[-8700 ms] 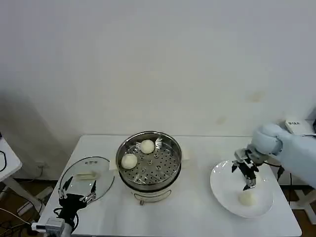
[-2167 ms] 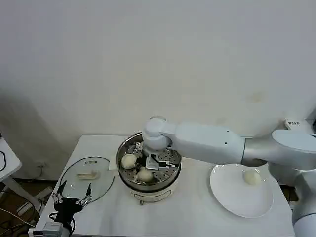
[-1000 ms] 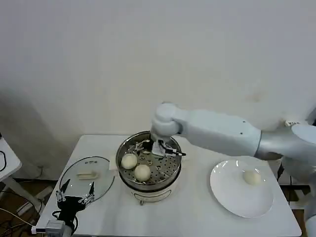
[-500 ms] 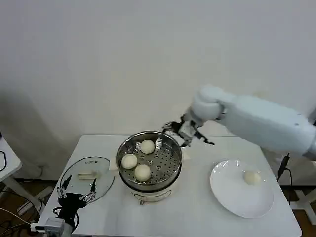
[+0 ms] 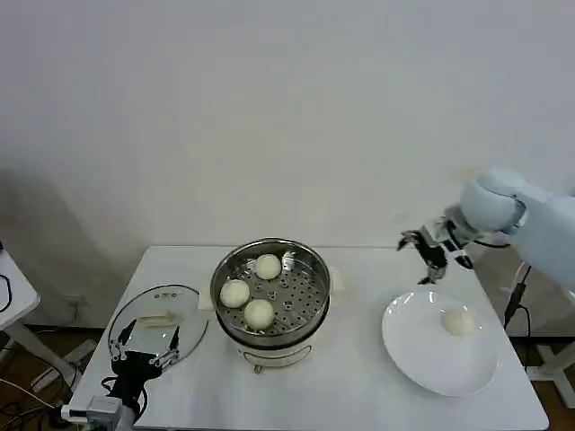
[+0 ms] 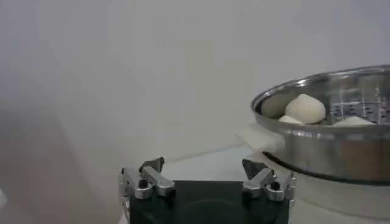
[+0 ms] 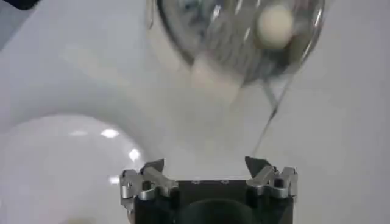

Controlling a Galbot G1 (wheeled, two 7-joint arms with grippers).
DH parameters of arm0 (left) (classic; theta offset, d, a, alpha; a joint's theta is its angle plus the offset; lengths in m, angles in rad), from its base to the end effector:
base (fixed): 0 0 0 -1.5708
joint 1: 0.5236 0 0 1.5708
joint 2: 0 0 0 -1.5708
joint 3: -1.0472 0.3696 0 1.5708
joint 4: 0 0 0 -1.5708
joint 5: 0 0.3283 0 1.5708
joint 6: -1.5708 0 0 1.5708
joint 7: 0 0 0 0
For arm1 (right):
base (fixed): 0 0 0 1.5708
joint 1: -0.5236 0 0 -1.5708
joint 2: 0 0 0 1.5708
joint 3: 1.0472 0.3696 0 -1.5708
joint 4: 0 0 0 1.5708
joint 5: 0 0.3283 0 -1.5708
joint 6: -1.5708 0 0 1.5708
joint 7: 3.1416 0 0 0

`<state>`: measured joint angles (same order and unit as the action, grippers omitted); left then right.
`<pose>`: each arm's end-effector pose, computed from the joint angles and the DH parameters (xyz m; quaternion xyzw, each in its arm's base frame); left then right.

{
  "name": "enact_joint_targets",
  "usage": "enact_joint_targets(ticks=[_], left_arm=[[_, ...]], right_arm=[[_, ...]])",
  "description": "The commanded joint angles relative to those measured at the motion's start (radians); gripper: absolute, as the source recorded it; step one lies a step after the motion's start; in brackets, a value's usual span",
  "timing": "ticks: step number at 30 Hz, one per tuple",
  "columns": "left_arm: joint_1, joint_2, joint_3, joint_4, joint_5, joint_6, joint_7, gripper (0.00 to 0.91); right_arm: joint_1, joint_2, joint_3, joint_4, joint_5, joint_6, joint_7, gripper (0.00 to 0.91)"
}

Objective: Take steamed baozi put them in steamer then cover it.

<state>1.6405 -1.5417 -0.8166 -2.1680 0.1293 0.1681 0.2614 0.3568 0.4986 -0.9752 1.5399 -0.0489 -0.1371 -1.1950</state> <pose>0.1134 0.0838 -0.2967 -0.0028 -0.9854 -0.1350 0.1041 0.4664 -0.1770 -0.0546 0.5127 -0.4959 0.6239 0.3194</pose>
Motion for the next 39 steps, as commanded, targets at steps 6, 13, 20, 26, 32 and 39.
enact_joint_targets(ticks=[6, 13, 20, 26, 32, 39], left_arm=[[0.002, -0.001, -0.006, 0.02, 0.005, -0.002, -0.002, 0.907], [0.003, -0.007, -0.011, 0.032, 0.003, -0.003, -0.002, 0.907], [0.003, -0.009, -0.015, 0.041, 0.007, -0.005, -0.002, 0.907], [-0.001, -0.013, -0.019, 0.04, 0.01, -0.006, 0.001, 0.907], [0.005, -0.01, -0.02, 0.039, 0.012, -0.007, 0.001, 0.907], [-0.001, -0.01, -0.02, 0.049, 0.013, -0.007, 0.001, 0.907]], right_arm=[[-0.395, -0.032, 0.296, -0.185, -0.224, 0.033, -0.081, 0.907], [-0.446, 0.041, 0.354, -0.261, -0.278, 0.072, -0.095, 0.907], [-0.468, 0.093, 0.381, -0.325, -0.343, 0.109, -0.091, 0.907], [-0.477, 0.139, 0.402, -0.388, -0.38, 0.168, -0.091, 0.907], [-0.491, 0.137, 0.399, -0.383, -0.424, 0.158, -0.072, 0.907], [-0.488, 0.144, 0.396, -0.412, -0.437, 0.168, -0.069, 0.907]])
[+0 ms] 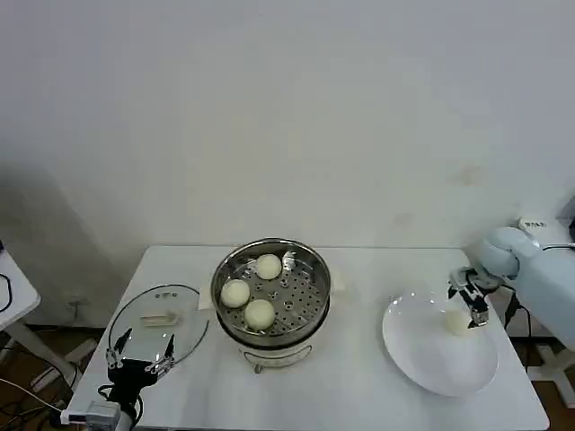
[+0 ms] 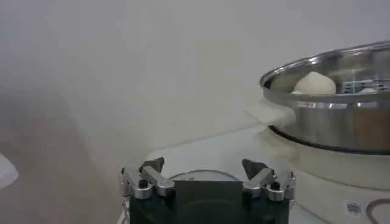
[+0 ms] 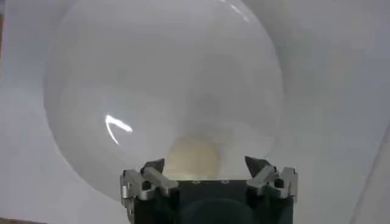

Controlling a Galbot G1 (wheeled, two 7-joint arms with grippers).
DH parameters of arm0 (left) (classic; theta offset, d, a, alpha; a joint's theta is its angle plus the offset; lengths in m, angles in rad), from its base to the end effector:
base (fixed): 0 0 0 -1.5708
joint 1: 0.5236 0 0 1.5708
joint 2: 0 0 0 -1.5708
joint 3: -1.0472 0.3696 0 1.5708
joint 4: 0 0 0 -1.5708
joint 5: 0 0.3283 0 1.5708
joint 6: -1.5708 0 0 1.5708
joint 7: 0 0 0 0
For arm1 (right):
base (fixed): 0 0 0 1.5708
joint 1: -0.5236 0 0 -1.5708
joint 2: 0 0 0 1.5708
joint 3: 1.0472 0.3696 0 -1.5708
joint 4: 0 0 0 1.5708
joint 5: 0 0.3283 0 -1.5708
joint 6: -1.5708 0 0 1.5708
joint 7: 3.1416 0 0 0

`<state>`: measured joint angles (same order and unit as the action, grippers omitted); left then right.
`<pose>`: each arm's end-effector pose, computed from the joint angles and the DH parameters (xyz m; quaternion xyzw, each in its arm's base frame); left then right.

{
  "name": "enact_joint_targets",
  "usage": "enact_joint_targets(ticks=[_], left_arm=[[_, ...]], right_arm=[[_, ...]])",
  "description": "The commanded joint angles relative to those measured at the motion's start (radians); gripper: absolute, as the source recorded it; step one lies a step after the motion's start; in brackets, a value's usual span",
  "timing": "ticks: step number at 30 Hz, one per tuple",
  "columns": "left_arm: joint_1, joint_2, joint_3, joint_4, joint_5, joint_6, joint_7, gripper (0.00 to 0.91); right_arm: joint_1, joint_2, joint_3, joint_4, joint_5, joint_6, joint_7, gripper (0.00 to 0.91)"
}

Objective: Take steamed baozi put them in steamer then cover it.

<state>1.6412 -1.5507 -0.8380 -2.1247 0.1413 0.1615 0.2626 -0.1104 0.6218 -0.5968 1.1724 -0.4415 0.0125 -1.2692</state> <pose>0.1108 0.0903 -0.3103 0.0086 -0.9826 -0.1371 0.1249 0.4896 -0.2453 -0.1965 0.4932 -0.4331 0.6076 0.4473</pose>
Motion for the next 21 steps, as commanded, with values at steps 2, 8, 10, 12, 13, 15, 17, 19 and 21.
enact_joint_targets(ticks=[2, 8, 10, 12, 13, 15, 17, 19, 21], left_arm=[[-0.002, -0.001, 0.003, 0.008, 0.002, -0.001, 0.0, 0.907], [-0.001, 0.0, 0.001, 0.006, 0.003, 0.0, 0.002, 0.907], [0.0, 0.002, 0.0, 0.006, 0.002, 0.001, 0.002, 0.907], [-0.001, 0.002, 0.0, 0.008, 0.003, 0.0, 0.003, 0.907], [-0.001, 0.002, 0.001, 0.009, 0.003, 0.0, 0.002, 0.907], [-0.003, 0.001, 0.002, 0.01, 0.003, 0.001, 0.003, 0.907], [-0.005, 0.0, 0.003, 0.015, 0.003, 0.0, 0.002, 0.907], [-0.005, 0.001, 0.004, 0.018, 0.004, 0.0, 0.002, 0.907], [-0.004, 0.002, 0.004, 0.019, 0.004, 0.0, 0.002, 0.907]], right_arm=[[-0.031, 0.032, 0.027, -0.059, -0.049, 0.019, 0.008, 0.907], [-0.055, 0.062, 0.048, -0.092, -0.062, 0.021, 0.013, 0.907], [-0.061, 0.063, 0.053, -0.093, -0.067, 0.022, 0.012, 0.907], [-0.07, 0.063, 0.058, -0.092, -0.069, 0.024, 0.01, 0.907], [-0.071, 0.062, 0.058, -0.092, -0.071, 0.024, 0.01, 0.907], [-0.076, 0.061, 0.061, -0.092, -0.076, 0.026, 0.011, 0.907], [-0.081, 0.061, 0.064, -0.096, -0.079, 0.029, 0.014, 0.907], [-0.086, 0.062, 0.068, -0.098, -0.079, 0.029, 0.015, 0.907], [-0.09, 0.065, 0.071, -0.098, -0.079, 0.026, 0.019, 0.907]])
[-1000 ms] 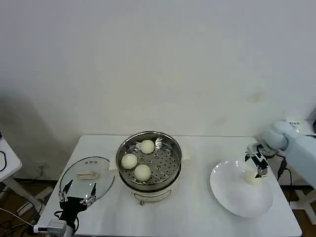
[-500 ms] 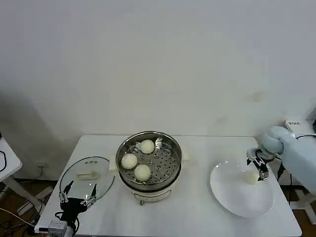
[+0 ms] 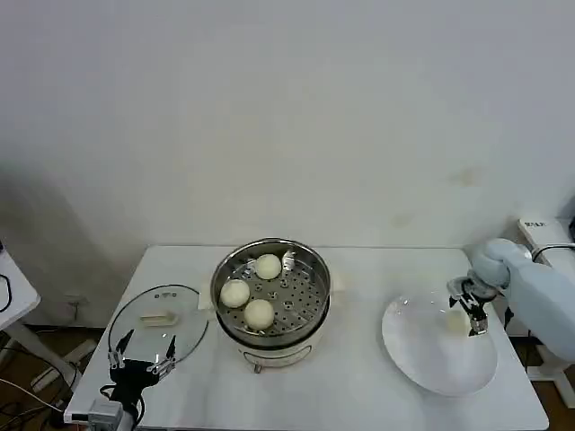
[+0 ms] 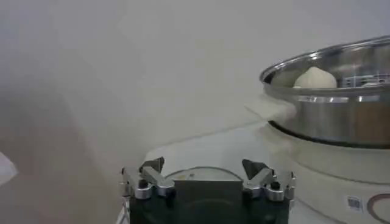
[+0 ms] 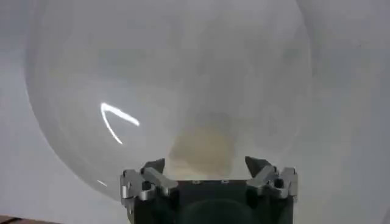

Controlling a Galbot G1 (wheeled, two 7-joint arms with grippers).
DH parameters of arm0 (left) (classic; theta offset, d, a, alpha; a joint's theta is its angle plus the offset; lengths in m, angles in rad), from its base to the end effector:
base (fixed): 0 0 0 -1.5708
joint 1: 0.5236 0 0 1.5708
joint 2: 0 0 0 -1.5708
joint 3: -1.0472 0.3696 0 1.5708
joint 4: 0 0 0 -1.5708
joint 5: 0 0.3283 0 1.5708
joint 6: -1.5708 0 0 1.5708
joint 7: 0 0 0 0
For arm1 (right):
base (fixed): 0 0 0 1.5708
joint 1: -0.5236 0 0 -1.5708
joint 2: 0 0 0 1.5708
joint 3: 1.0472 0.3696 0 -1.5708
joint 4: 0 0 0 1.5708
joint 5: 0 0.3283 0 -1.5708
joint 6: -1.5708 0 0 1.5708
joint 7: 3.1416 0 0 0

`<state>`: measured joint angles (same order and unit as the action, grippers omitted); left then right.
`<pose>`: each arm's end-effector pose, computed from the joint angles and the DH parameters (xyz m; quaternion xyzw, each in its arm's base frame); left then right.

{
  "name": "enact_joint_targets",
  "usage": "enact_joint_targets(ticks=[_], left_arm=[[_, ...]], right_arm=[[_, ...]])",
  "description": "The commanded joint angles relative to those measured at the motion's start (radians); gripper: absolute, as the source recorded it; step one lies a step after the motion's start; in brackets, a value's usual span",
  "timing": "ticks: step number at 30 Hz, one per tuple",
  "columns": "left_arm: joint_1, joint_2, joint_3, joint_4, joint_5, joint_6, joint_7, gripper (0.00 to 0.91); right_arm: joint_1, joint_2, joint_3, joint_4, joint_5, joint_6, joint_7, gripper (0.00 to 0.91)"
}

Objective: Take steamed baozi put them in steamer then cover it.

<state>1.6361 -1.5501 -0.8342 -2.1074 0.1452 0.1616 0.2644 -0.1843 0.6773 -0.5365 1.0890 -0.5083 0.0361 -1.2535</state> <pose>0.1123 0.0904 -0.3155 0.0066 -0.9820 -0.1360 0.1312 0.4911 -0.2475 -0.2332 0.4950 -0.4259 0.6001 0.4619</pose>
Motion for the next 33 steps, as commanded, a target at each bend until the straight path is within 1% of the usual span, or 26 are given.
enact_joint_targets(ticks=[1, 8, 9, 10, 11, 12, 13, 14, 21, 26, 29, 30, 31, 32, 33], left_arm=[[0.001, 0.001, 0.0, 0.001, 0.001, 0.0, 0.0, 0.907], [0.0, 0.001, -0.001, 0.004, 0.002, 0.0, -0.001, 0.907], [0.0, 0.001, -0.001, 0.005, 0.002, 0.0, -0.001, 0.907], [0.0, 0.0, 0.0, 0.005, 0.002, 0.0, -0.001, 0.907], [0.0, -0.001, 0.001, 0.005, 0.002, 0.0, -0.001, 0.907], [-0.001, -0.001, 0.001, 0.005, 0.002, 0.0, -0.002, 0.907], [-0.002, -0.002, 0.003, 0.006, 0.004, 0.0, -0.001, 0.907], [-0.002, -0.002, 0.003, 0.006, 0.004, 0.0, -0.001, 0.907], [-0.005, -0.004, 0.007, 0.007, 0.006, 0.0, -0.001, 0.907], [-0.006, -0.004, 0.013, 0.011, 0.007, 0.0, -0.002, 0.907], [-0.008, -0.003, 0.018, 0.013, 0.005, -0.002, -0.002, 0.907], [-0.01, -0.002, 0.019, 0.015, 0.004, -0.003, -0.003, 0.907], [-0.014, -0.001, 0.019, 0.017, 0.004, -0.004, -0.005, 0.907], [-0.017, -0.001, 0.019, 0.019, 0.004, -0.004, -0.006, 0.907], [-0.019, -0.002, 0.018, 0.018, 0.004, -0.004, -0.008, 0.907]], right_arm=[[-0.017, 0.011, 0.012, -0.016, -0.012, 0.003, 0.003, 0.907], [-0.018, 0.015, 0.016, -0.023, -0.014, 0.005, 0.012, 0.907], [-0.019, 0.013, 0.017, -0.022, -0.013, 0.005, 0.014, 0.796], [-0.019, 0.011, 0.018, -0.022, -0.013, 0.005, 0.018, 0.705], [-0.019, 0.01, 0.018, -0.023, -0.012, 0.006, 0.021, 0.665], [-0.018, 0.01, 0.018, -0.023, -0.011, 0.005, 0.024, 0.645], [-0.017, 0.011, 0.02, -0.026, -0.009, 0.006, 0.029, 0.524], [-0.017, 0.011, 0.02, -0.028, -0.01, 0.006, 0.029, 0.453], [-0.021, 0.008, 0.031, -0.02, -0.009, 0.002, 0.037, 0.423], [-0.006, -0.013, 0.032, 0.006, 0.027, -0.006, 0.055, 0.423], [0.032, -0.034, 0.005, 0.045, 0.086, -0.032, 0.058, 0.423], [0.06, -0.046, -0.024, 0.071, 0.126, -0.053, 0.063, 0.423], [0.074, -0.05, -0.037, 0.084, 0.141, -0.059, 0.065, 0.423], [0.123, -0.057, -0.076, 0.106, 0.18, -0.083, 0.072, 0.423], [0.154, -0.061, -0.105, 0.116, 0.198, -0.086, 0.073, 0.423]])
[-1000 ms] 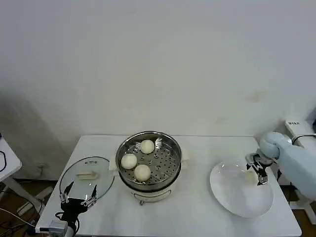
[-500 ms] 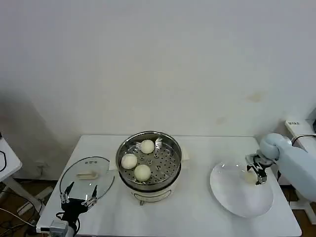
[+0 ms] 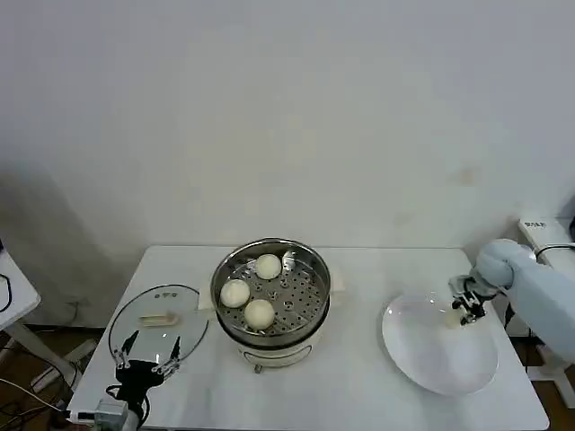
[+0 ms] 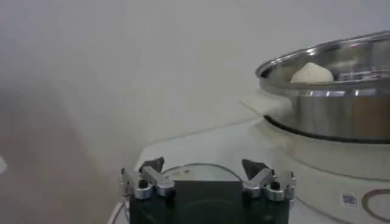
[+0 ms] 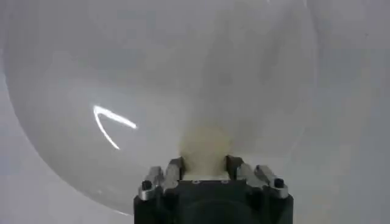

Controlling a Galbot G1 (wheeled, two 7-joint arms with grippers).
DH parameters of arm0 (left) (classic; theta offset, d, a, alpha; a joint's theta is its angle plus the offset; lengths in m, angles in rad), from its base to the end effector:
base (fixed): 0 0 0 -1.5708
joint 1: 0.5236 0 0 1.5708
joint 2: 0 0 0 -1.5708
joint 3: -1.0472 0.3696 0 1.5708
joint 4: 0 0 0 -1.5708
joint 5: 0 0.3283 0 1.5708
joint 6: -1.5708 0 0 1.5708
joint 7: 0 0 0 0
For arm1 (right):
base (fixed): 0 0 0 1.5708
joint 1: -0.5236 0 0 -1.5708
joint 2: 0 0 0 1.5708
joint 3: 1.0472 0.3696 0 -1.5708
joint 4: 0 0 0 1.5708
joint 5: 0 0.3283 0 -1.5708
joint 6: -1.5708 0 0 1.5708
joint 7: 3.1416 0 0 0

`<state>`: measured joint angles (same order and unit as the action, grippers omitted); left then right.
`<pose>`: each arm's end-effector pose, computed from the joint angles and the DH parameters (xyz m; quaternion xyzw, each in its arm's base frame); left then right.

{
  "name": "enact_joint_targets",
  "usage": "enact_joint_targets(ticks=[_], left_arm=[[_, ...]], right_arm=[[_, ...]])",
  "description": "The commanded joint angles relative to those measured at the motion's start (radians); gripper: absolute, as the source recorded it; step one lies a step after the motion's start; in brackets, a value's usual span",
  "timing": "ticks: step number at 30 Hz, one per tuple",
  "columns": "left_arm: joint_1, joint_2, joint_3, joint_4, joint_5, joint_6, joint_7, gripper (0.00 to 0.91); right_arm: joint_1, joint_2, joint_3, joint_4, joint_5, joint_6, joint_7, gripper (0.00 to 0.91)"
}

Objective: Take steamed baozi put them in steamer then cover it.

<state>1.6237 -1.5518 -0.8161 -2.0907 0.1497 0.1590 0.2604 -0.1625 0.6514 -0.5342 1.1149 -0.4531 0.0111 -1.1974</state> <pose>0.1170 0.0861 -0.3205 0.0018 -0.9825 -0.1319 0.1314 0.4909 -0.2531 -0.2149 0.4750 -0.4661 0.6033 0.4394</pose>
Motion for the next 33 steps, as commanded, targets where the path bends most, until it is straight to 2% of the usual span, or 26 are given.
enact_joint_targets(ticks=[1, 4, 9, 10, 13, 16, 19, 25, 33], left_arm=[[-0.009, -0.001, 0.0, -0.001, -0.001, -0.001, -0.004, 0.907], [-0.008, -0.003, 0.003, -0.013, -0.002, -0.001, -0.004, 0.907], [-0.008, -0.005, 0.008, -0.029, 0.004, -0.002, -0.009, 0.907], [-0.009, -0.005, 0.006, -0.03, 0.003, -0.002, -0.009, 0.907], [-0.012, -0.002, -0.006, -0.031, 0.001, 0.001, -0.016, 0.907], [-0.014, -0.003, -0.013, -0.035, 0.002, 0.004, -0.017, 0.907], [-0.012, -0.005, -0.016, -0.047, -0.007, 0.004, -0.016, 0.907], [-0.014, -0.006, -0.018, -0.05, -0.017, 0.004, -0.015, 0.907], [-0.015, 0.001, -0.028, -0.052, -0.037, 0.004, -0.013, 0.907]], right_arm=[[0.178, -0.037, -0.147, 0.121, 0.189, -0.091, 0.019, 0.423], [0.304, -0.022, -0.222, 0.184, 0.273, -0.137, 0.025, 0.423], [0.52, 0.066, -0.367, 0.25, 0.522, -0.256, 0.044, 0.423], [0.52, 0.069, -0.375, 0.255, 0.547, -0.268, 0.05, 0.423], [0.622, 0.153, -0.448, 0.265, 0.7, -0.32, 0.072, 0.423], [0.658, 0.204, -0.476, 0.275, 0.799, -0.379, 0.098, 0.423], [0.708, 0.253, -0.521, 0.276, 0.877, -0.404, 0.115, 0.423], [0.775, 0.354, -0.567, 0.247, 0.958, -0.427, 0.132, 0.423], [0.771, 0.412, -0.588, 0.279, 0.976, -0.451, 0.148, 0.423]])
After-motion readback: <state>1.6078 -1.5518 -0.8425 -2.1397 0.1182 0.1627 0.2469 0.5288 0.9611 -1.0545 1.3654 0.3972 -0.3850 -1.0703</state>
